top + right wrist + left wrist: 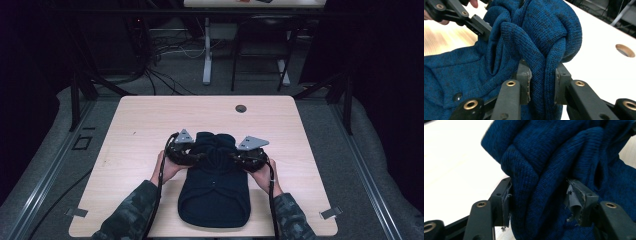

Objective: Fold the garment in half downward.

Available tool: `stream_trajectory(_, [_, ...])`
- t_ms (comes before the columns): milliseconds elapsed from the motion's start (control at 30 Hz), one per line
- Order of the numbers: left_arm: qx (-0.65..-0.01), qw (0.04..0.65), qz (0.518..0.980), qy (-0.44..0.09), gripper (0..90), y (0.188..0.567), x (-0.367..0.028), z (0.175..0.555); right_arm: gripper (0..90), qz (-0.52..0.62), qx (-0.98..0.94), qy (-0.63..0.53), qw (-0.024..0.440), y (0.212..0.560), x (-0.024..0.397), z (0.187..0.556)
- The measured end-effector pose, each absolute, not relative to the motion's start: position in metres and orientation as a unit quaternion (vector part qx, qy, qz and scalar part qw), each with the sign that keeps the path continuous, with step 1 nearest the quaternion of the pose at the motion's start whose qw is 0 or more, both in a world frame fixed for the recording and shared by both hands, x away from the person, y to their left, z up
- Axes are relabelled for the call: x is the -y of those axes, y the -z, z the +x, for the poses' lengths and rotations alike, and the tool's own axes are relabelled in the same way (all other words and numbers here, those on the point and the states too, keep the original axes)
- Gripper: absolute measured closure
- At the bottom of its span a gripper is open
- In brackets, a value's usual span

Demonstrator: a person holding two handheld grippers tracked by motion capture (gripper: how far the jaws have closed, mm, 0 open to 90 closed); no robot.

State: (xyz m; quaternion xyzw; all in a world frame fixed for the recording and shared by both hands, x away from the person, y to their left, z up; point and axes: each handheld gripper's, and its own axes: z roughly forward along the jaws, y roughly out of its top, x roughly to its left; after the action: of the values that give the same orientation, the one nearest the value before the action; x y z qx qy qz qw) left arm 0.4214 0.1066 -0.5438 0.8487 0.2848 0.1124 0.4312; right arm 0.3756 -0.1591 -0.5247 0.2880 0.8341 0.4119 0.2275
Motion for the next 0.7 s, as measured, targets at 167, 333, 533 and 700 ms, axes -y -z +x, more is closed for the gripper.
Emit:
stream_trajectory(167, [-0.273,0.426,0.856,-0.108,49.4,0.541,-0.102,0.421,71.7,0.274,-0.834,-0.411,0.244,0.523,0.159,0.371])
stream_trajectory(333, [-0.258,0.434,0.854,-0.125,69.9,0.535,-0.1,0.417,71.5,0.265,-0.834,-0.402,0.268,0.519,0.161,0.367])
stream_trajectory(533, [-0.234,0.445,0.848,-0.169,77.4,0.53,-0.099,0.409,67.9,0.274,-0.832,-0.41,0.253,0.518,0.165,0.367])
stream_trajectory(700, [-0.211,0.456,0.839,-0.21,78.2,0.528,-0.098,0.402,58.5,0.304,-0.829,-0.433,0.18,0.522,0.174,0.376])
